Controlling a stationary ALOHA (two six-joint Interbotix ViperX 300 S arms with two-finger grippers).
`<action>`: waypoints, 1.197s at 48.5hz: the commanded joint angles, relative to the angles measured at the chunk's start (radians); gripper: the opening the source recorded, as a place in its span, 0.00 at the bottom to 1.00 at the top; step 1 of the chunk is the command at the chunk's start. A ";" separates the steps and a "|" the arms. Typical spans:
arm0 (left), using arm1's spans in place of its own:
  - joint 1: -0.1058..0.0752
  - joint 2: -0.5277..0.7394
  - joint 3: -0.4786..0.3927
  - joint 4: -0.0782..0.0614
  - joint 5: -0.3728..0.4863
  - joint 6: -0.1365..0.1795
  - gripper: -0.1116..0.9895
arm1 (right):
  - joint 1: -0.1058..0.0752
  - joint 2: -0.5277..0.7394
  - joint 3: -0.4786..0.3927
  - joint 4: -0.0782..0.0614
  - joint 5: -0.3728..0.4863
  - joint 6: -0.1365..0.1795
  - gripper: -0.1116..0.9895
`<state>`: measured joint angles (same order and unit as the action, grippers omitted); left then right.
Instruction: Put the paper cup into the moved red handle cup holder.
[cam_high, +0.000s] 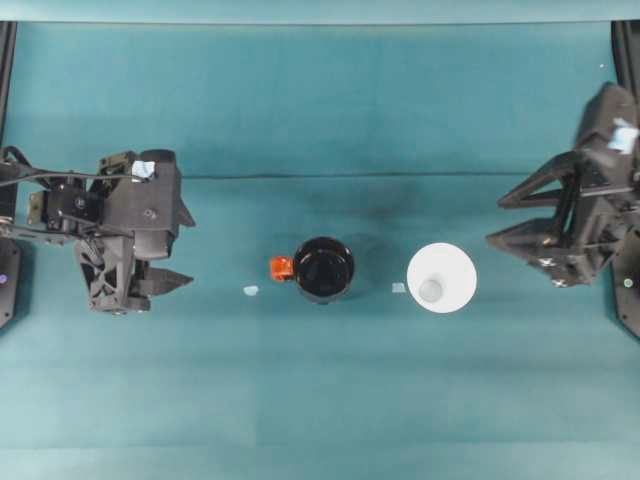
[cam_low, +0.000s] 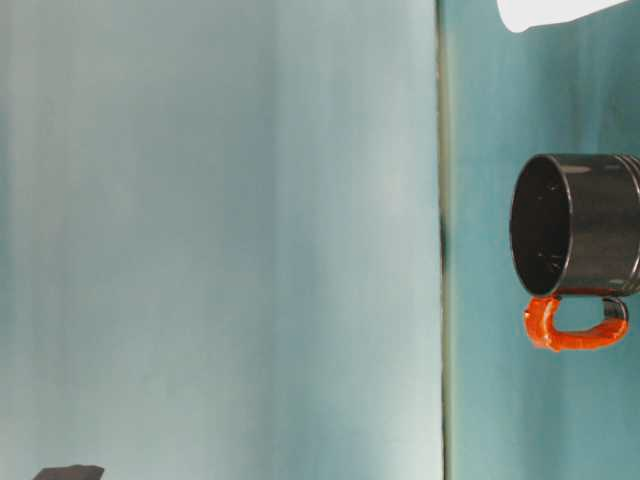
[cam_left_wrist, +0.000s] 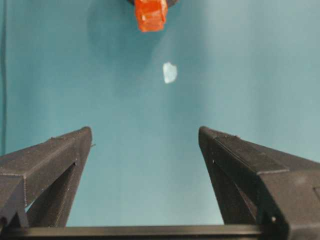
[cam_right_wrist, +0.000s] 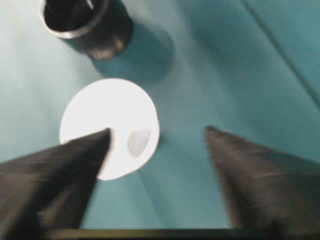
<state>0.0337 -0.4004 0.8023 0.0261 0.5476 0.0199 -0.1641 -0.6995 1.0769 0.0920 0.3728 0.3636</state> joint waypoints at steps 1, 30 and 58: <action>0.000 -0.012 -0.009 0.003 0.014 0.003 0.97 | 0.003 0.031 -0.051 0.002 0.017 0.011 0.84; 0.000 -0.037 0.015 0.003 0.026 -0.014 0.97 | 0.026 0.407 -0.187 0.006 0.103 0.046 0.98; 0.002 -0.038 0.014 0.003 0.021 -0.009 0.96 | 0.014 0.528 -0.233 0.005 0.149 0.041 0.97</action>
<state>0.0337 -0.4295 0.8283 0.0261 0.5752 0.0092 -0.1503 -0.1718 0.8590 0.0936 0.5139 0.3988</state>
